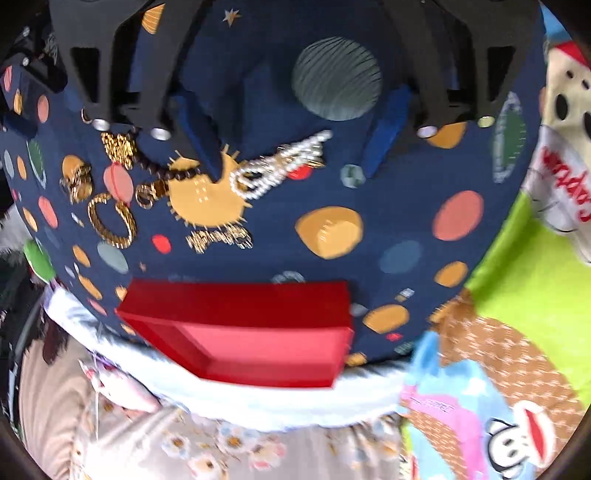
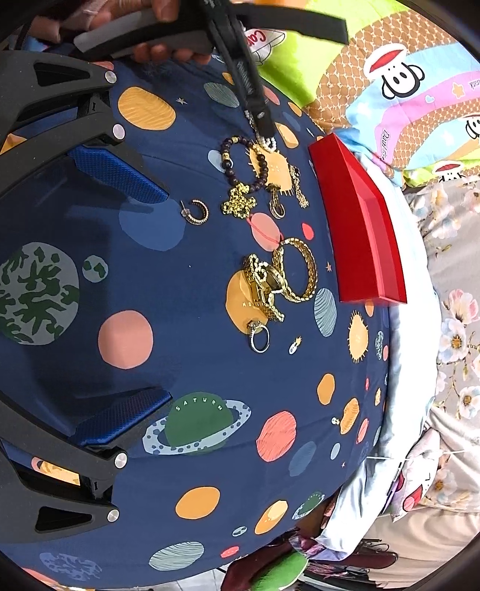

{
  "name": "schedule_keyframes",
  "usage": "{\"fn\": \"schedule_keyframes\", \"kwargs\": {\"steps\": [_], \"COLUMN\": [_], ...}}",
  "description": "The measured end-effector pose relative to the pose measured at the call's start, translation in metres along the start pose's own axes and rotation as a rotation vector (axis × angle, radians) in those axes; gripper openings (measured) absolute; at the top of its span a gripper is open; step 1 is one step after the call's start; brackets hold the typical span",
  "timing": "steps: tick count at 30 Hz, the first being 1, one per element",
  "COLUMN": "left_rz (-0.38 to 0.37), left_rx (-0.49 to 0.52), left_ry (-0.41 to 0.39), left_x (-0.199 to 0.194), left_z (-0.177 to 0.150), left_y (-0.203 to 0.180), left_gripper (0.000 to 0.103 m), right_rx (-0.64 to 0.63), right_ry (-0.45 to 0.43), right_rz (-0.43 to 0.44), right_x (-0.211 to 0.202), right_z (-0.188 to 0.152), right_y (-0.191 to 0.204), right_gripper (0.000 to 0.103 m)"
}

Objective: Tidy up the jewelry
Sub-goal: 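Grasp the white pearl bracelet with the left tool while the right tool grasps the gold link bracelet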

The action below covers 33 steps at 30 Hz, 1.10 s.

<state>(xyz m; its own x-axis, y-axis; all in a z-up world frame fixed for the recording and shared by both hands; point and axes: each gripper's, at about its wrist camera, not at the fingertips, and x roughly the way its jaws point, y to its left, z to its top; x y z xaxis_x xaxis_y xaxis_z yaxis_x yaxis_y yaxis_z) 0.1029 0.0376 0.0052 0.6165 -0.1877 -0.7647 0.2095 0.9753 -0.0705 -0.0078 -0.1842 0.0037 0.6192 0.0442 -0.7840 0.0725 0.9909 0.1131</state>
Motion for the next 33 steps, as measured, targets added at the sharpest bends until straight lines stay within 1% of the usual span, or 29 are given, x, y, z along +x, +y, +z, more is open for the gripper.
{"fn": "schedule_keyframes", "kwargs": {"steps": [1,2,5,7,8,9,10,11,12,17,20,23,25,27,29,33], "left_rz": [-0.018,-0.016,-0.047,-0.052,-0.054,-0.063,-0.069,-0.071,-0.074,-0.074,-0.064,-0.034,-0.018,-0.007,0.005,-0.001], "left_rx": [0.001,0.009,0.014,0.018,0.021,0.02,0.016,0.01,0.005,-0.032,-0.051,-0.086,-0.108,-0.139,-0.147,-0.157], "left_ry": [0.012,0.006,0.005,0.002,0.001,0.001,-0.002,-0.005,-0.008,-0.042,-0.064,-0.074,-0.078,-0.091,-0.104,-0.091], "left_x": [0.003,0.003,0.002,0.0,-0.001,-0.002,-0.004,-0.005,-0.006,-0.017,-0.024,-0.03,-0.032,-0.036,-0.039,-0.036], "left_z": [-0.001,-0.002,-0.002,-0.004,-0.005,-0.006,-0.008,-0.009,-0.011,-0.017,-0.019,-0.026,-0.03,-0.032,-0.033,-0.033], "left_y": [-0.001,-0.002,-0.006,-0.008,-0.01,-0.011,-0.012,-0.012,-0.014,-0.017,-0.018,-0.017,-0.014,-0.01,-0.008,-0.006], "left_gripper": [0.064,0.063,0.055,0.042,0.032,0.027,0.026,0.024,0.024,0.023,0.023,0.023,0.023,0.023,0.023,0.023], "right_rx": [-0.001,-0.004,0.004,0.012,0.014,0.016,0.018,0.02,0.023,0.021,0.016,0.019,0.03,0.047,0.048,0.058], "right_ry": [0.001,0.004,0.007,0.008,0.008,0.007,0.005,0.005,0.005,-0.001,-0.002,-0.004,0.003,0.012,0.008,0.002], "right_rz": [-0.002,-0.004,0.009,0.028,0.036,0.042,0.048,0.056,0.065,0.097,0.107,0.115,0.128,0.143,0.136,0.132], "right_x": [0.0,0.001,0.003,0.004,0.005,0.006,0.006,0.007,0.008,0.01,0.012,0.016,0.021,0.027,0.03,0.035], "right_z": [0.0,0.001,0.005,0.008,0.01,0.013,0.015,0.017,0.019,0.026,0.028,0.033,0.036,0.039,0.04,0.046], "right_y": [0.0,0.0,-0.002,-0.002,-0.002,-0.001,-0.001,-0.001,0.0,0.005,0.008,0.009,0.009,0.009,0.01,0.01], "right_gripper": [0.098,0.098,0.098,0.098,0.098,0.096,0.095,0.09,0.085,0.072,0.067,0.062,0.056,0.047,0.045,0.042]}}
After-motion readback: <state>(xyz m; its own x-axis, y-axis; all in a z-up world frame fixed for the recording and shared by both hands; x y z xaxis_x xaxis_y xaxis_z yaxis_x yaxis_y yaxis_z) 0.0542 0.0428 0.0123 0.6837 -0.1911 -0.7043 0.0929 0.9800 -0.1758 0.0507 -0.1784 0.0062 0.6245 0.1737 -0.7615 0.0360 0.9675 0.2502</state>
